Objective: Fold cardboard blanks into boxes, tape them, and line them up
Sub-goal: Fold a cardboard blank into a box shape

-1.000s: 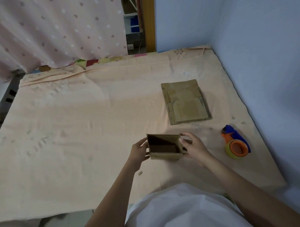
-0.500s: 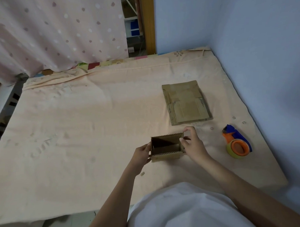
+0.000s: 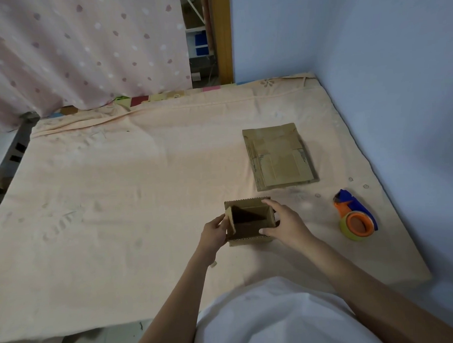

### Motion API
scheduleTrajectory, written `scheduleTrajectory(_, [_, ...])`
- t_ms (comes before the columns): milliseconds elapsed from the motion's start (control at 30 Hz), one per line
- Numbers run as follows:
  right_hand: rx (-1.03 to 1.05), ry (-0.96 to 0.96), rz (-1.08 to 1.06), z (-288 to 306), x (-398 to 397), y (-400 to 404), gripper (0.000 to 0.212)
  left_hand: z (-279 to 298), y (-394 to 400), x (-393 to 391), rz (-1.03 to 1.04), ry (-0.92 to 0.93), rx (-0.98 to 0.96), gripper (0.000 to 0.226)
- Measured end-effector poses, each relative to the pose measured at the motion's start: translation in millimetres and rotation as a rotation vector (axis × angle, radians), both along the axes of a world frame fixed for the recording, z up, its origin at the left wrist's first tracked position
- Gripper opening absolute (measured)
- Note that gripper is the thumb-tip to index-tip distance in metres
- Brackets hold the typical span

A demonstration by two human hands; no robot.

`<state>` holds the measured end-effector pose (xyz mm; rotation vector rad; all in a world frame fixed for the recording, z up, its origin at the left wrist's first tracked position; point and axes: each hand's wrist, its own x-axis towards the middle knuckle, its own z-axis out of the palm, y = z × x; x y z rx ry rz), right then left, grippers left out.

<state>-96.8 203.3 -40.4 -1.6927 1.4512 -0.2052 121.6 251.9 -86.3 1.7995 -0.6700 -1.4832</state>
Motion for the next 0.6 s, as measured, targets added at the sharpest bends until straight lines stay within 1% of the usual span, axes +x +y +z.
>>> scheduleTrajectory(67, [-0.009,0.009,0.027,2.2,-0.3,-1.0,0.083,-0.6,-0.1,0.5,0.011,0.000,0.003,0.040])
scheduleTrajectory(100, [-0.020,0.011,0.041,1.9,0.0,-1.4,0.076,-1.4,-0.2,0.7,0.020,0.003,0.004,0.040])
scheduleTrajectory(167, [-0.057,0.017,0.048,0.6,1.4,-1.9,0.051,-3.2,-0.6,0.9,0.037,0.018,0.003,0.040])
scheduleTrajectory(200, [-0.072,0.017,0.036,-1.4,1.8,-2.3,0.041,-4.4,-1.2,1.0,0.044,0.027,0.003,0.040])
scheduleTrajectory(233, [-0.076,0.013,0.018,-3.3,1.2,-2.8,0.039,-5.1,-1.6,0.9,0.047,0.030,0.004,0.041])
scheduleTrajectory(300, [-0.065,0.009,-0.001,-5.2,-0.8,-4.3,0.038,-5.7,-1.8,0.8,0.045,0.024,-0.003,0.040])
scheduleTrajectory(367, [-0.040,-0.042,-0.028,-4.1,-3.3,-7.0,0.039,-6.4,-1.6,1.4,0.046,0.014,-0.012,0.039])
scheduleTrajectory(400, [-0.016,-0.083,-0.043,-1.8,-4.1,-7.4,0.041,-7.4,-1.5,2.1,0.048,0.010,-0.012,0.039])
scheduleTrajectory(467, [0.014,-0.137,-0.056,0.5,-5.4,-8.1,0.053,-9.6,-1.5,3.5,0.052,0.001,-0.011,0.039])
scheduleTrajectory(533, [-0.001,-0.171,-0.074,-0.6,-5.6,-8.7,0.059,-9.9,-1.6,3.8,0.057,0.001,-0.012,0.037])
scheduleTrajectory(600, [-0.015,-0.197,-0.105,-2.8,-5.7,-9.0,0.054,-9.4,-1.5,3.5,0.067,0.008,-0.010,0.036])
